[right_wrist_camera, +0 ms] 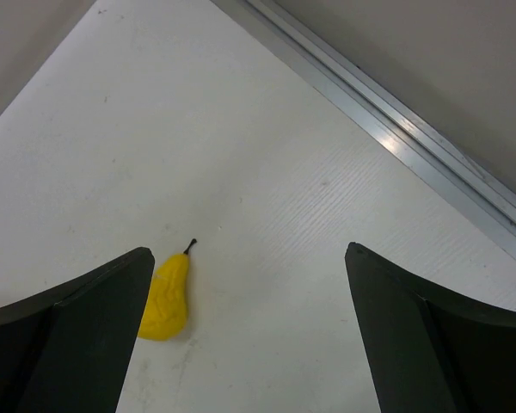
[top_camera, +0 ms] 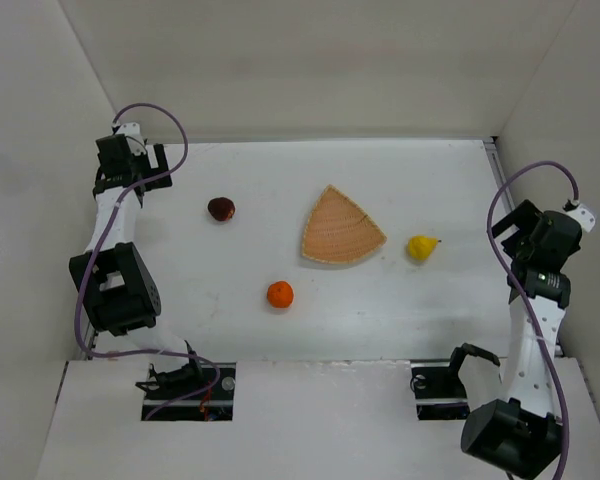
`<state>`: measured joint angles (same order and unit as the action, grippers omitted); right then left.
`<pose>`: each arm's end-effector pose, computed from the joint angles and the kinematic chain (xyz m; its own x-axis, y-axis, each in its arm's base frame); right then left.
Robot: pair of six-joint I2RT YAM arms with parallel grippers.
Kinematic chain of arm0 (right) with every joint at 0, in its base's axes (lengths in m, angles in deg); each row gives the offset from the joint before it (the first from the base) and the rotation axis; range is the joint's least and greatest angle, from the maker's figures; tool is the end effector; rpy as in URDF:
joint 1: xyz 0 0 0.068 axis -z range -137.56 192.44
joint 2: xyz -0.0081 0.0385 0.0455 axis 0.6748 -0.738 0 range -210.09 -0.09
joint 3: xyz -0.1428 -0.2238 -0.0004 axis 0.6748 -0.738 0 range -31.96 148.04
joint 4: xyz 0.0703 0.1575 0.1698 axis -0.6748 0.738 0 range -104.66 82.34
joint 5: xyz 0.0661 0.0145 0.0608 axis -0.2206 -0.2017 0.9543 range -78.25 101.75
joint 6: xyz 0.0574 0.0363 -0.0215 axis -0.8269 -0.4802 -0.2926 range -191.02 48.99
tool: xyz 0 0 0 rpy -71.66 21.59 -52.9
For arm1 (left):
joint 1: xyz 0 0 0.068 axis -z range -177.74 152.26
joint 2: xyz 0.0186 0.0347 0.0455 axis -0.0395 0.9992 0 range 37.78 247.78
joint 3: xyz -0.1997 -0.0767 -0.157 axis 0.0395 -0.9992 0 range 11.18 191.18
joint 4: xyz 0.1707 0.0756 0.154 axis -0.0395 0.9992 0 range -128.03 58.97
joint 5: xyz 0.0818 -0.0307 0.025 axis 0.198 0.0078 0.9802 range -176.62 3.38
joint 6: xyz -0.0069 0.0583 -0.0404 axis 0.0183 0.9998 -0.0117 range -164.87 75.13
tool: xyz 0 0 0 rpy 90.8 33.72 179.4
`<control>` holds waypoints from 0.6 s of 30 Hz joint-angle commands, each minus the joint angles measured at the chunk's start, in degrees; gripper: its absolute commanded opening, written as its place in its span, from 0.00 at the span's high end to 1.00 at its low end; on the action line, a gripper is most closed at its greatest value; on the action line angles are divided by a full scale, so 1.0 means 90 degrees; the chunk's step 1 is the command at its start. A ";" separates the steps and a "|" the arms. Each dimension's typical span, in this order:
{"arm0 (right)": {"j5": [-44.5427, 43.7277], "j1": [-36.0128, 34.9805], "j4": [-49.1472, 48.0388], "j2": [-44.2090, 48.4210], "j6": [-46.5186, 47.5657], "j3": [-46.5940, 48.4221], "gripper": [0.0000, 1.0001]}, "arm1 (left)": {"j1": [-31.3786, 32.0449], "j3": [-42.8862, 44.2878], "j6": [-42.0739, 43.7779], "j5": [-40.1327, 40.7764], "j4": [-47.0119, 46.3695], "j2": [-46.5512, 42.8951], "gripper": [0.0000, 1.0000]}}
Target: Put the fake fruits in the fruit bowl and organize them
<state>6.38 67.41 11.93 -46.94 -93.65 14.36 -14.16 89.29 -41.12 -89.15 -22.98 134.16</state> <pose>0.1674 -0.0840 0.2981 -0.1906 0.5114 -0.8379 0.6166 0.7265 0.3032 0.3756 0.1080 0.2821 -0.5420 -0.0916 -0.8354 -0.2122 0.9768 0.0305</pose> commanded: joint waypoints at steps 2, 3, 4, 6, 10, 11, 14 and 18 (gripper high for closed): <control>-0.0029 -0.0191 -0.0171 0.0088 0.0180 0.0067 0.00 | -0.0064 0.0003 -0.0182 -0.0149 -0.0111 -0.0377 0.00; -0.0077 -0.0240 -0.0171 0.0079 0.0219 0.0068 0.00 | -0.0065 0.0061 -0.0143 -0.0265 -0.0023 -0.0367 0.00; -0.0136 -0.0289 -0.0171 0.0079 0.0268 0.0068 0.00 | -0.0036 0.0129 -0.0133 -0.0305 0.0075 -0.0377 0.01; -0.0262 -0.0444 -0.0161 0.0050 0.0337 0.0058 0.00 | 0.0129 0.0121 -0.0056 -0.0548 0.0125 -0.0503 0.03; -0.0497 -0.0835 -0.0142 -0.0067 0.0493 0.0048 0.00 | 0.0822 0.0042 0.0627 -0.1388 0.0203 -0.0465 0.00; -0.0517 -0.0952 -0.0132 -0.0116 0.0522 0.0038 0.00 | 0.1027 0.0004 0.0822 -0.1399 0.0232 -0.0416 0.00; -0.0575 -0.1236 -0.0083 -0.0243 0.0581 0.0048 0.00 | 0.1574 -0.0085 0.1378 -0.1117 0.0184 -0.0163 0.00; -0.0585 -0.1460 -0.0083 -0.0302 0.0552 -0.0059 0.00 | 0.1907 0.0120 0.1517 -0.0677 0.0125 0.0413 0.00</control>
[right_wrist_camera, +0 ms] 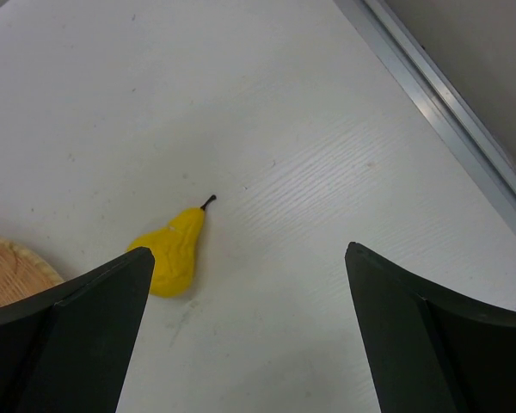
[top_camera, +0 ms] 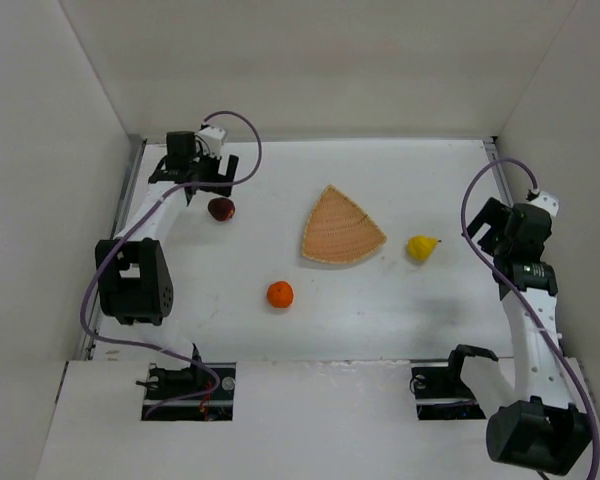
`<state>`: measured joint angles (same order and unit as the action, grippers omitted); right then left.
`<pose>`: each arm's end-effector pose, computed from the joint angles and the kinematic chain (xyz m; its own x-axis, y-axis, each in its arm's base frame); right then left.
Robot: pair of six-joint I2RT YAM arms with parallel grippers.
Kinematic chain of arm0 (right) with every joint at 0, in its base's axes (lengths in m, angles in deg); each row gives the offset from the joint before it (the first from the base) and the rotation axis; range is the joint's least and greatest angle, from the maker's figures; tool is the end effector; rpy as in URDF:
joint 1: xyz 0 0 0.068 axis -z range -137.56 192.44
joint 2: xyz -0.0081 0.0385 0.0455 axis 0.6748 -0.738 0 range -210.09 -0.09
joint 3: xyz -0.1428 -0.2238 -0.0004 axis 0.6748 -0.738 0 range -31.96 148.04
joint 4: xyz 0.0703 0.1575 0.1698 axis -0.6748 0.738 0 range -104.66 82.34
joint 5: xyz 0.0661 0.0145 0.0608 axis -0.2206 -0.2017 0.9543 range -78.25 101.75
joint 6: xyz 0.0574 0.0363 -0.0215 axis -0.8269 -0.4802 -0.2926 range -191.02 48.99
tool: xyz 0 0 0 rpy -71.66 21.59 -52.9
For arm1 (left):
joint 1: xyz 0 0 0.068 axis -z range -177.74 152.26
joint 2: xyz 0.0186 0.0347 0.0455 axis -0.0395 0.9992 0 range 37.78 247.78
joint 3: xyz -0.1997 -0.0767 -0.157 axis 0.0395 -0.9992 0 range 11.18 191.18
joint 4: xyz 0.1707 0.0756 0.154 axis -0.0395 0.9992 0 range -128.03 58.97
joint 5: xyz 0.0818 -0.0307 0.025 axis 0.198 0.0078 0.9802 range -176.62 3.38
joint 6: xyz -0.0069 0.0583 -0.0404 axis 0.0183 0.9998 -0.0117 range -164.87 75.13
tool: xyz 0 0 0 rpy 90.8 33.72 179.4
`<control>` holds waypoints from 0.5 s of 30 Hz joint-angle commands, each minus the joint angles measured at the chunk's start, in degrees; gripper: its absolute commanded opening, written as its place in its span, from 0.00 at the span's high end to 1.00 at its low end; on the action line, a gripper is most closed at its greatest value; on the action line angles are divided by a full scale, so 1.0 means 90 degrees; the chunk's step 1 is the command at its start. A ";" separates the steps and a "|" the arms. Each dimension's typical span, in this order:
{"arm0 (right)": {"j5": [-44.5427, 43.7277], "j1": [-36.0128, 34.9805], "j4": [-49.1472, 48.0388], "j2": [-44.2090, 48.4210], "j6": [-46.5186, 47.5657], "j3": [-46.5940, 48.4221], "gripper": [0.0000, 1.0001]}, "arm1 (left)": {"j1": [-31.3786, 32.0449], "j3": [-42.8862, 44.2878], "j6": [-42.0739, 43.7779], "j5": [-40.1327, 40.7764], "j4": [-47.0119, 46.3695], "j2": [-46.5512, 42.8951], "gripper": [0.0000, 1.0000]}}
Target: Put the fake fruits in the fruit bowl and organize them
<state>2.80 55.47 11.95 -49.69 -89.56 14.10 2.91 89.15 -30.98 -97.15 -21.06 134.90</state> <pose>0.1883 -0.0530 0.2885 -0.3514 0.4038 -0.8447 0.4910 0.8477 0.2009 0.3893 -0.0151 0.2733 -0.5341 0.2421 -0.8100 0.2955 0.9512 0.0894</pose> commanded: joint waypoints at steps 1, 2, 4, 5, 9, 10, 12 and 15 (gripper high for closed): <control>-0.0187 -0.0193 -0.0095 0.0004 0.0088 -0.0059 0.00 | 0.0031 0.0183 0.0361 0.0241 -0.0089 0.0438 0.00; -0.0187 -0.0242 -0.0095 -0.0006 0.0088 -0.0089 0.00 | 0.0069 0.0251 0.0313 0.0242 -0.0070 0.0613 0.00; -0.0187 -0.0301 -0.0076 -0.0025 0.0088 -0.0108 0.00 | 0.0118 0.0291 0.0273 0.0212 -0.0069 0.0877 0.00; -0.0187 -0.0330 -0.0076 -0.0026 0.0098 -0.0108 0.00 | 0.0148 0.0291 0.0273 0.0270 -0.0089 0.0985 0.00; -0.0197 -0.0360 -0.0066 0.0052 0.0117 -0.0118 0.00 | 0.0197 0.0311 0.0273 0.0475 -0.0118 0.1454 0.00; -0.0197 -0.0360 -0.0066 0.0062 0.0108 -0.0118 0.00 | 0.0216 0.0311 0.0292 0.0544 -0.0128 0.1552 0.00; -0.0187 -0.0360 -0.0066 0.0072 0.0107 -0.0118 0.00 | 0.0236 0.0330 0.0322 0.0690 -0.0147 0.1689 0.05; -0.0168 -0.0369 -0.0066 0.0033 0.0078 -0.0118 0.00 | 0.0245 0.0321 0.0263 0.0710 -0.0235 0.1680 0.32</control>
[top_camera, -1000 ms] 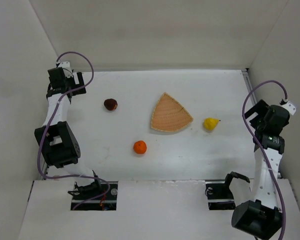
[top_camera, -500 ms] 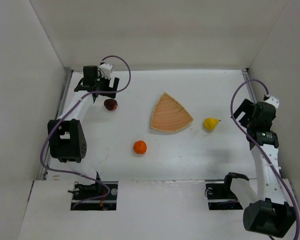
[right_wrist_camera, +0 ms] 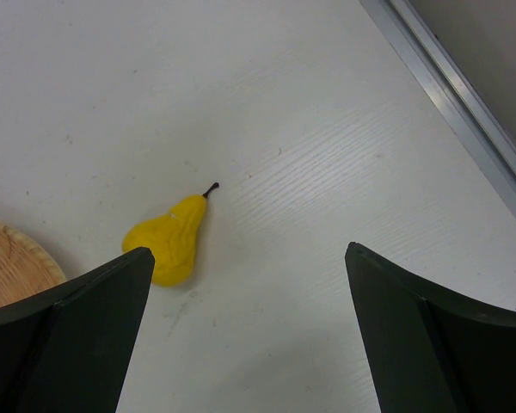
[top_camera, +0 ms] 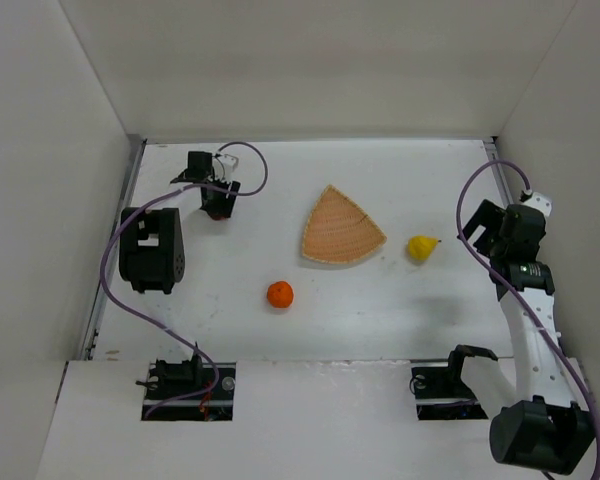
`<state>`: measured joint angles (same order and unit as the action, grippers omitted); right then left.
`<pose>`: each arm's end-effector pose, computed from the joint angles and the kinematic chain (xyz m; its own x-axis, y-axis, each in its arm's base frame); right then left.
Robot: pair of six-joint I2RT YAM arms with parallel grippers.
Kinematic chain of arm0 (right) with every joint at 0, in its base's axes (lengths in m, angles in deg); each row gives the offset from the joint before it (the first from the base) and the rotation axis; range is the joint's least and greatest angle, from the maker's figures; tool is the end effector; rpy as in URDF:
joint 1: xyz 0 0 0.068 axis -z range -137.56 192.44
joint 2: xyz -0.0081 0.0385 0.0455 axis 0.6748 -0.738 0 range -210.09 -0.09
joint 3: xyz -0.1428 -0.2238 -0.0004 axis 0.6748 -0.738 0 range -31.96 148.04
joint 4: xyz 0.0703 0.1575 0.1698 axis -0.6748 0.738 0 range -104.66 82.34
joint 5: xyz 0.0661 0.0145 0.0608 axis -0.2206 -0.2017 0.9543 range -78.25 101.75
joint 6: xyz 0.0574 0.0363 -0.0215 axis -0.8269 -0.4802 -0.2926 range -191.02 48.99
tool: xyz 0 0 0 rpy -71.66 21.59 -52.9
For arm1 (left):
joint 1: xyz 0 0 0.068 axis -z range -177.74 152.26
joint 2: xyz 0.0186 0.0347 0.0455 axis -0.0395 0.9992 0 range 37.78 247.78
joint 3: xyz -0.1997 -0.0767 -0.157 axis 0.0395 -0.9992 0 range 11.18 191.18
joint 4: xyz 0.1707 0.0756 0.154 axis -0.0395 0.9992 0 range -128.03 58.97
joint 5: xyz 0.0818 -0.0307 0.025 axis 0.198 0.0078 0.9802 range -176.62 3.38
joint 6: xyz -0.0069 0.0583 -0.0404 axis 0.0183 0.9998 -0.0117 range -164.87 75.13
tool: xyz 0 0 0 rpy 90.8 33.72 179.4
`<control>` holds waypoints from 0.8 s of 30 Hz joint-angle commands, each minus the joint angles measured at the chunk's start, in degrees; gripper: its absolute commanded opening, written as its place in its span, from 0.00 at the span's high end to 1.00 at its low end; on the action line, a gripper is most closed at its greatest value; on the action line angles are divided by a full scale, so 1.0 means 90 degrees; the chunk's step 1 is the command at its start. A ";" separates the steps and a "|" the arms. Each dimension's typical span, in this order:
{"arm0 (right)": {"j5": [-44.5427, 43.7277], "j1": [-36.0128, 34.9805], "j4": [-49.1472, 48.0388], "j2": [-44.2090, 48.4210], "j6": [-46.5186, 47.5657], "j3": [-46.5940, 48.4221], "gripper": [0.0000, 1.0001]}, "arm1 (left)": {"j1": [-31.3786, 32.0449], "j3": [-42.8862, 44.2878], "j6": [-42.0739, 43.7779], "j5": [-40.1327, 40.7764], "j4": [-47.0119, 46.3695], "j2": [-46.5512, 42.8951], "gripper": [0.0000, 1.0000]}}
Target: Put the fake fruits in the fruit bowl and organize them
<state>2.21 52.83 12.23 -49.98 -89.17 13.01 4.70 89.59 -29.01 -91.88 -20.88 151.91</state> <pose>0.1904 -0.0448 0.2807 -0.3941 0.3846 -0.8347 0.4621 0.8680 0.1818 0.4210 -0.0233 0.1597 -0.7396 0.3038 -0.6006 0.3115 0.9455 0.0947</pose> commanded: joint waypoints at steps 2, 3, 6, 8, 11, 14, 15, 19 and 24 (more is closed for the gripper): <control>-0.0102 -0.0124 -0.0098 0.0055 0.0005 -0.0026 0.00 | 0.0105 0.0194 0.0025 0.0106 -0.0342 -0.0394 0.57; -0.0112 -0.0163 -0.0098 0.0055 0.0005 -0.0036 0.00 | 0.0153 0.0175 0.0035 0.0086 -0.0323 -0.0521 0.67; -0.0131 -0.0232 -0.0098 0.0045 -0.0005 -0.0075 0.00 | 0.0446 0.0155 0.0074 -0.0031 -0.0177 -0.0970 0.71; -0.0131 -0.0261 -0.0098 0.0026 -0.0043 -0.0114 0.00 | 0.0758 0.0155 0.0025 -0.0109 -0.0147 -0.1244 0.71; -0.0102 -0.0387 -0.0166 -0.0052 -0.0228 -0.0192 0.00 | 0.1528 0.0271 -0.0092 -0.0167 -0.0147 -0.1460 0.70; -0.0053 -0.0641 -0.0283 -0.0121 -0.0541 -0.0319 0.00 | 0.2416 0.0447 -0.0189 -0.0450 -0.0216 -0.1353 0.67; -0.0053 -0.0739 -0.0322 -0.0140 -0.0609 -0.0358 0.00 | 0.2690 0.0554 -0.0209 -0.0548 -0.0206 -0.1227 0.66; -0.0141 -0.1013 -0.0352 -0.0131 -0.0776 -0.0407 0.00 | 0.3531 0.0974 -0.0238 -0.0666 -0.0176 -0.0573 0.62; -0.0073 -0.1013 -0.0352 0.0055 -0.0961 -0.0582 0.00 | 0.4001 0.1258 -0.0199 -0.0578 -0.0342 0.0033 0.53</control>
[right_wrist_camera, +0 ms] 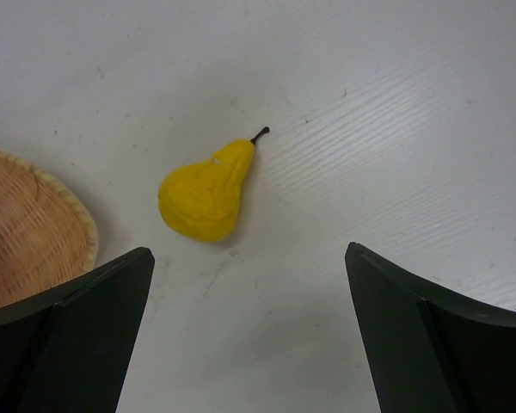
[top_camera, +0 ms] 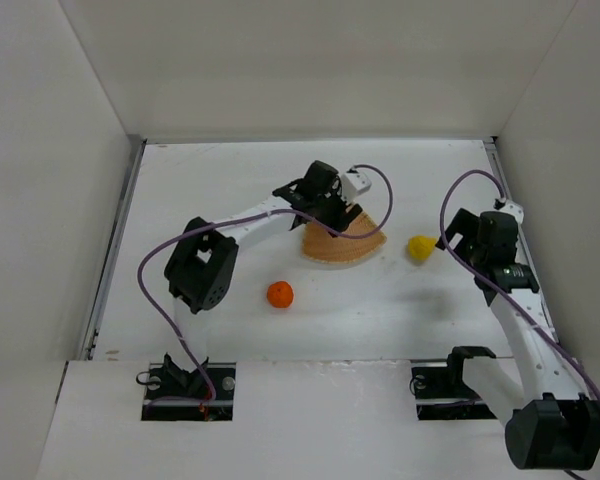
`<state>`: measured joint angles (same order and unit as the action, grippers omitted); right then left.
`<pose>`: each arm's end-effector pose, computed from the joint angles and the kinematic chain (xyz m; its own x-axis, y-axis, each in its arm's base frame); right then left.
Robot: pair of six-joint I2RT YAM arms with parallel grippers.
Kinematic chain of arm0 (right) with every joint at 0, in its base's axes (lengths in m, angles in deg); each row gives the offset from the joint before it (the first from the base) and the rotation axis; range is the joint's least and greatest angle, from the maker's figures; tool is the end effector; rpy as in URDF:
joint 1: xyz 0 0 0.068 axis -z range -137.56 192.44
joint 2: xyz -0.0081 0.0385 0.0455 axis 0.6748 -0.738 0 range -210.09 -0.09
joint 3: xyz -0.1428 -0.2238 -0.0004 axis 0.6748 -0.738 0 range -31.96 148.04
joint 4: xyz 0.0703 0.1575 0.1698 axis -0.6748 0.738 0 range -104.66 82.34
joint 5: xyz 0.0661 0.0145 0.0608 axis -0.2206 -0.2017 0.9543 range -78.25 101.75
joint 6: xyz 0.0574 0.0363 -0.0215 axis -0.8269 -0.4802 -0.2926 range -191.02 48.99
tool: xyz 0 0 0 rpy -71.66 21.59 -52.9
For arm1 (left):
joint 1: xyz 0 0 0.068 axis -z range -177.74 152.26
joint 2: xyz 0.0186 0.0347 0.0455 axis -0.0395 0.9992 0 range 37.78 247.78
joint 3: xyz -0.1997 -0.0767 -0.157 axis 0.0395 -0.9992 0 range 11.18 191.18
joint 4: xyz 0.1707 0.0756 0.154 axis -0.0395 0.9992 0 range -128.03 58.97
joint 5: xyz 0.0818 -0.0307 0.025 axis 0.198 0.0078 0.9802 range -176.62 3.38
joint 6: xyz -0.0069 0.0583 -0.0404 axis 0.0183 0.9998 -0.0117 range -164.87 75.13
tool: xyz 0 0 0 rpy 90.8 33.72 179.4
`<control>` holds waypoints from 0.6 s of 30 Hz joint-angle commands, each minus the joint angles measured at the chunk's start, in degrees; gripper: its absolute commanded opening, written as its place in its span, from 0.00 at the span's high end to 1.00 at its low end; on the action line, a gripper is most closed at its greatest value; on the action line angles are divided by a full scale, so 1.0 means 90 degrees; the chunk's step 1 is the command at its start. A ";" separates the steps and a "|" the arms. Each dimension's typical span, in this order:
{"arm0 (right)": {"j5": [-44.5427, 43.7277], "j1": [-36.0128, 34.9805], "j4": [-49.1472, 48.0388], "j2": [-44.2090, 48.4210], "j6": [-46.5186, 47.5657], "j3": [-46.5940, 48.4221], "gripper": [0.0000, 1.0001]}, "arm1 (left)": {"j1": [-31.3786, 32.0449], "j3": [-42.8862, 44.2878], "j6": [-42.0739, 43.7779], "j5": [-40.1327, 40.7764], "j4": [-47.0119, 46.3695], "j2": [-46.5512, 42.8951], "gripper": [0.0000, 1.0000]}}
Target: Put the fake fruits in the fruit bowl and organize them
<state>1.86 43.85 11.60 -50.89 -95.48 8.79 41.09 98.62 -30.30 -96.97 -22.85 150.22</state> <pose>0.1950 -0.0149 0.2541 -0.4715 0.4197 -0.7756 0.3931 0.8873 0.2412 0.3415 -0.2883 0.2251 -0.3044 0.5627 -0.7686 0.8268 0.5568 0.0801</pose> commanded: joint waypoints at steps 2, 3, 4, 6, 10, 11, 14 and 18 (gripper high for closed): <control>0.0034 -0.0063 -0.0320 0.0089 -0.0425 -0.0182 0.00 | 0.0016 0.0323 -0.0066 0.0056 -0.0163 0.0367 0.47; 0.0073 -0.0102 -0.0378 0.0021 -0.0493 -0.0211 0.00 | 0.0055 0.0333 -0.0066 0.0105 -0.0173 0.0406 0.42; 0.0141 -0.0161 -0.0485 -0.0067 -0.0600 -0.0250 0.00 | 0.0085 0.0333 -0.0066 0.0134 -0.0192 0.0426 0.34; 0.0210 -0.0239 -0.0778 -0.0291 -0.0923 -0.0329 0.00 | 0.0124 0.0333 -0.0076 0.0144 -0.0212 0.0426 0.19; 0.0259 -0.0239 -0.1432 -0.0925 -0.1509 -0.0388 0.00 | 0.0124 0.0460 -0.0173 0.0154 0.0021 0.0300 0.02; 0.0298 -0.0259 -0.1540 -0.1120 -0.1577 -0.0358 0.00 | 0.0105 0.0489 -0.0212 0.0154 0.0100 0.0251 0.01; 0.0357 -0.0366 -0.1784 -0.1755 -0.1705 -0.0280 0.00 | -0.0041 0.0606 -0.0388 0.0154 0.0490 -0.0041 0.00; 0.0347 -0.0561 -0.1980 -0.2566 -0.1725 -0.0056 0.00 | -0.0315 0.0500 -0.0466 0.0056 0.1046 -0.0656 0.00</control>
<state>4.57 40.26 -1.08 -71.16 -109.06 5.58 40.48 101.29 -32.90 -95.75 -16.73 153.09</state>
